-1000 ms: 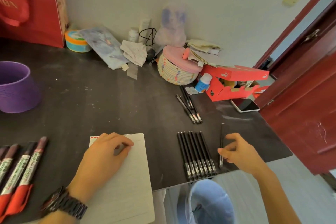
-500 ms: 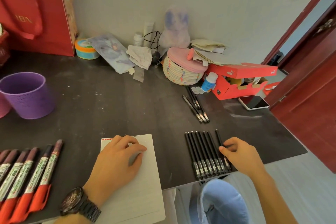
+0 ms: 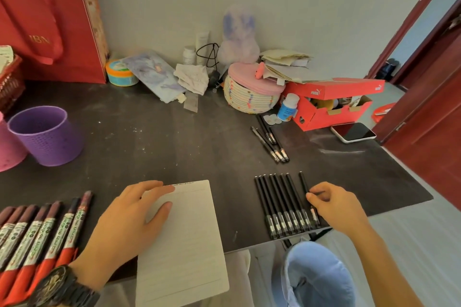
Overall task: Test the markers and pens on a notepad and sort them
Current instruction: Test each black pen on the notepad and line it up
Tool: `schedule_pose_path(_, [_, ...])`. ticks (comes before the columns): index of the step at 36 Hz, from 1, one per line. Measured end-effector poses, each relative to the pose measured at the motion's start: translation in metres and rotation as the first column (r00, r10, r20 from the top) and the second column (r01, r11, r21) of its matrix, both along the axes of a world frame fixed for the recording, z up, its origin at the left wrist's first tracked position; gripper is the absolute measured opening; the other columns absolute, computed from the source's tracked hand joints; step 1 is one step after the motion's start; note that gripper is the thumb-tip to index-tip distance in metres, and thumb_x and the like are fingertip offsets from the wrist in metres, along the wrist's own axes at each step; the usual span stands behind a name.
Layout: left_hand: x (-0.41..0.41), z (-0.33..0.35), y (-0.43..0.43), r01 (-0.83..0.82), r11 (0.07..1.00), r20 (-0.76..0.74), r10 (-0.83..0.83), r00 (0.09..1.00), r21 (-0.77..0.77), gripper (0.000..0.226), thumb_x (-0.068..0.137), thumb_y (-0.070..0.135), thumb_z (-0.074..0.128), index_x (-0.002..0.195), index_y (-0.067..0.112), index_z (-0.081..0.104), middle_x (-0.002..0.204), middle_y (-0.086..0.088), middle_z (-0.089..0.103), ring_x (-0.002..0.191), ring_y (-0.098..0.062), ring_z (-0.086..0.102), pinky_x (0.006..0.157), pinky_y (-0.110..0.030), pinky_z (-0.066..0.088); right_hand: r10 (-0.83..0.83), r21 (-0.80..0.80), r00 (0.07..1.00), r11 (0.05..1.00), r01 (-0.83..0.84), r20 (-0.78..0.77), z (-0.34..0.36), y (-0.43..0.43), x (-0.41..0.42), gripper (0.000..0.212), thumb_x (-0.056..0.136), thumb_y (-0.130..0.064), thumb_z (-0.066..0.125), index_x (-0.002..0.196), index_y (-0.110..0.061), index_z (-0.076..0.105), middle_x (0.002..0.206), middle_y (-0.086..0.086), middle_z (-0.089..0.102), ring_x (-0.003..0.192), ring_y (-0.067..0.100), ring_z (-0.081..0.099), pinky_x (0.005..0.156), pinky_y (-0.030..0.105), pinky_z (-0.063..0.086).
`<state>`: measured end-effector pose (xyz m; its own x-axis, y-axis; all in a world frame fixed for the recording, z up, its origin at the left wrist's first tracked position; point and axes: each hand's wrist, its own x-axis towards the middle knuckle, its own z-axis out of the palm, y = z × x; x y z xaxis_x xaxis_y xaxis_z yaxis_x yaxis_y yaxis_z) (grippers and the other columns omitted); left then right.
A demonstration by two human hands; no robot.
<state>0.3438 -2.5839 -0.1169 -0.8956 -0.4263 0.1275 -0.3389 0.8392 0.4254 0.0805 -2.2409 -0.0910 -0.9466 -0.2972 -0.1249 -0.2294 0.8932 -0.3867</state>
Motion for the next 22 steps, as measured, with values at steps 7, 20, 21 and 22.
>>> schedule_pose_path(7, [0.014,-0.017,0.006,-0.047,0.999,-0.027,0.047,0.999,0.008,0.055,0.089,0.061,0.030,0.126,0.037,0.064,0.141,0.011,0.053,0.128,-0.017,0.050,0.102,-0.041,0.045,-0.013,-0.003,1.000,1.000,0.013,-0.024,-0.001,0.002,0.000,0.016,0.099,-0.036,0.062,0.110,-0.027,0.067,0.083,-0.018,0.064,0.083,0.011,0.062,0.077,0.028,0.045])
schedule_pose_path(20, [0.014,-0.026,-0.001,-0.048,0.999,-0.028,0.048,0.998,0.016,0.043,0.096,0.060,0.037,0.131,0.045,0.057,0.146,0.016,0.047,0.135,-0.012,0.043,0.105,-0.039,0.044,-0.041,-0.029,0.995,0.999,0.039,-0.091,0.000,-0.005,0.004,0.021,0.095,-0.052,0.061,0.100,-0.032,0.059,0.080,-0.022,0.060,0.075,0.003,0.055,0.068,0.028,0.040])
schedule_pose_path(21, [0.014,-0.027,-0.001,-0.047,0.999,-0.026,0.047,0.999,0.019,0.042,0.097,0.060,0.038,0.132,0.045,0.056,0.146,0.016,0.047,0.135,-0.012,0.043,0.105,-0.039,0.044,-0.033,-0.017,0.996,0.999,0.031,-0.086,0.001,-0.007,0.005,0.021,0.093,-0.052,0.064,0.099,-0.032,0.058,0.081,-0.022,0.060,0.077,0.006,0.056,0.070,0.028,0.040])
schedule_pose_path(22, [0.014,-0.027,-0.001,-0.048,0.999,-0.026,0.048,0.999,0.021,0.042,0.096,0.059,0.039,0.132,0.044,0.056,0.146,0.016,0.047,0.135,-0.012,0.043,0.105,-0.040,0.044,-0.031,-0.001,0.996,1.000,0.031,-0.083,0.001,-0.008,0.005,0.021,0.092,-0.050,0.066,0.098,-0.031,0.059,0.080,-0.021,0.061,0.079,0.009,0.058,0.071,0.029,0.040])
